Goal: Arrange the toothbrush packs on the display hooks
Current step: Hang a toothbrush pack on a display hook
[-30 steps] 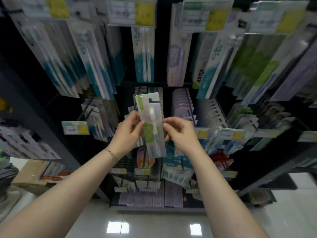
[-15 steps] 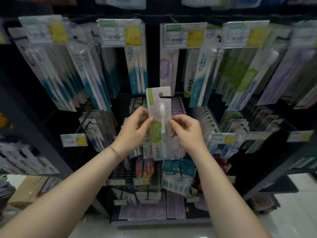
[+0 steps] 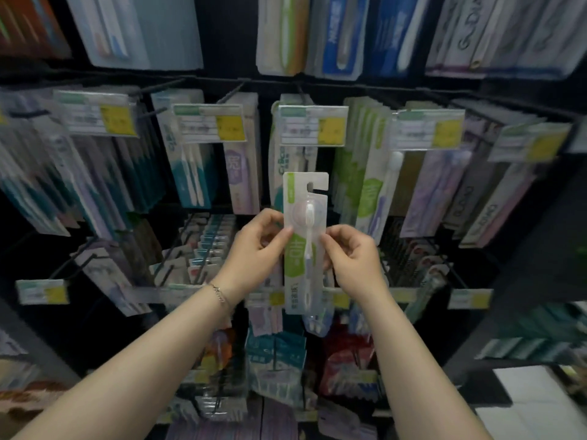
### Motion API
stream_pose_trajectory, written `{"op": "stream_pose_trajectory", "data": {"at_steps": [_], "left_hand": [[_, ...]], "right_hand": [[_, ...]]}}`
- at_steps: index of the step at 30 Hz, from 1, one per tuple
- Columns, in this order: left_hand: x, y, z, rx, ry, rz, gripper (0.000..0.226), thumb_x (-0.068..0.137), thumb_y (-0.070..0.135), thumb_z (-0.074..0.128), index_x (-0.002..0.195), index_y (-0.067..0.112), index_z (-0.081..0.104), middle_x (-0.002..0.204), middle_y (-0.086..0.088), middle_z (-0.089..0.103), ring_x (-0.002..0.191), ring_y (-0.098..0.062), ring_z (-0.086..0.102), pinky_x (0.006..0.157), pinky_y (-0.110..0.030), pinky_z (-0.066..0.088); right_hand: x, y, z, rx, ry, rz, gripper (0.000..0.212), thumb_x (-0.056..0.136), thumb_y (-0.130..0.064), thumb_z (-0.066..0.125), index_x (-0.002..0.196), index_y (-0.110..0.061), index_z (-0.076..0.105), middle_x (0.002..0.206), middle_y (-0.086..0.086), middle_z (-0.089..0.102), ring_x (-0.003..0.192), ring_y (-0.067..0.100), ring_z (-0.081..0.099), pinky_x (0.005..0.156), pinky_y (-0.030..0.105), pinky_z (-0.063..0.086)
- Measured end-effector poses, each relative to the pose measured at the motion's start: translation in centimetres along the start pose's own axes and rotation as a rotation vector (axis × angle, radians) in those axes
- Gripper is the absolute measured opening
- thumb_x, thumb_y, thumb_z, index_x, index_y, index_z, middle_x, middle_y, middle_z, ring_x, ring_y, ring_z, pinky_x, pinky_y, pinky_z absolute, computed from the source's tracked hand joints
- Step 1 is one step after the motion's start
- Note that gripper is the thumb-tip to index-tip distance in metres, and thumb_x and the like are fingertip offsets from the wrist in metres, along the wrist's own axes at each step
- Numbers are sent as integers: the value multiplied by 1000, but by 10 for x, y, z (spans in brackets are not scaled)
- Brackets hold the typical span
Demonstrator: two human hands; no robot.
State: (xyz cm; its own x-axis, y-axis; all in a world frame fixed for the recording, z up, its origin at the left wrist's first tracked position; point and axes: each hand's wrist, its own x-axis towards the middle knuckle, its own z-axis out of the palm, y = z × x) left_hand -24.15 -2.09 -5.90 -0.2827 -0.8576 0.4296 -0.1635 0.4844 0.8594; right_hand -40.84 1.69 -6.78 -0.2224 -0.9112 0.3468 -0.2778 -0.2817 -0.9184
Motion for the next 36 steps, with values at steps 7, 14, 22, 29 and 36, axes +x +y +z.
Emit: {"op": "stream_pose_trajectory", "data": {"at_steps": [7, 14, 22, 29, 36], "left_hand": [[25, 23, 53, -38, 79, -18, 4, 92, 16, 62, 96, 15, 63, 88, -1, 71, 84, -13, 68, 77, -30, 55], [50, 50, 80, -64, 93, 20, 8, 92, 12, 60, 91, 19, 62, 86, 2, 70, 77, -2, 66, 67, -15, 49], [73, 68, 95, -153, 114, -8, 11, 94, 10, 58, 88, 20, 60, 85, -7, 71, 64, -3, 62, 56, -11, 45], [81, 64, 102, -156, 124, -40, 13, 94, 10, 58, 89, 22, 62, 84, -5, 71, 67, -5, 65, 62, -17, 51], [83, 62, 104, -161, 125, -27, 14, 94, 11, 58, 88, 23, 62, 81, -3, 70, 68, -9, 65, 63, -21, 53]], "right_hand": [[23, 4, -57, 0, 19, -69, 17, 94, -13, 59, 79, -16, 64, 67, 2, 62, 56, 11, 54, 57, 34, 48], [40, -7, -80, 51, 106, -89, 17, 95, -15, 57, 82, -21, 65, 72, -2, 66, 62, 4, 58, 58, 22, 48], [61, -21, -97, 37, 186, -166, 17, 94, -14, 59, 82, -24, 66, 77, -8, 68, 71, 3, 62, 66, 17, 51], [68, -13, -101, -32, 201, -159, 15, 94, -18, 59, 81, -25, 63, 79, -7, 67, 72, 1, 62, 65, 17, 50], [72, -12, -102, -81, 188, -149, 15, 94, -20, 58, 81, -25, 61, 79, -8, 65, 74, 4, 61, 66, 19, 47]]}}
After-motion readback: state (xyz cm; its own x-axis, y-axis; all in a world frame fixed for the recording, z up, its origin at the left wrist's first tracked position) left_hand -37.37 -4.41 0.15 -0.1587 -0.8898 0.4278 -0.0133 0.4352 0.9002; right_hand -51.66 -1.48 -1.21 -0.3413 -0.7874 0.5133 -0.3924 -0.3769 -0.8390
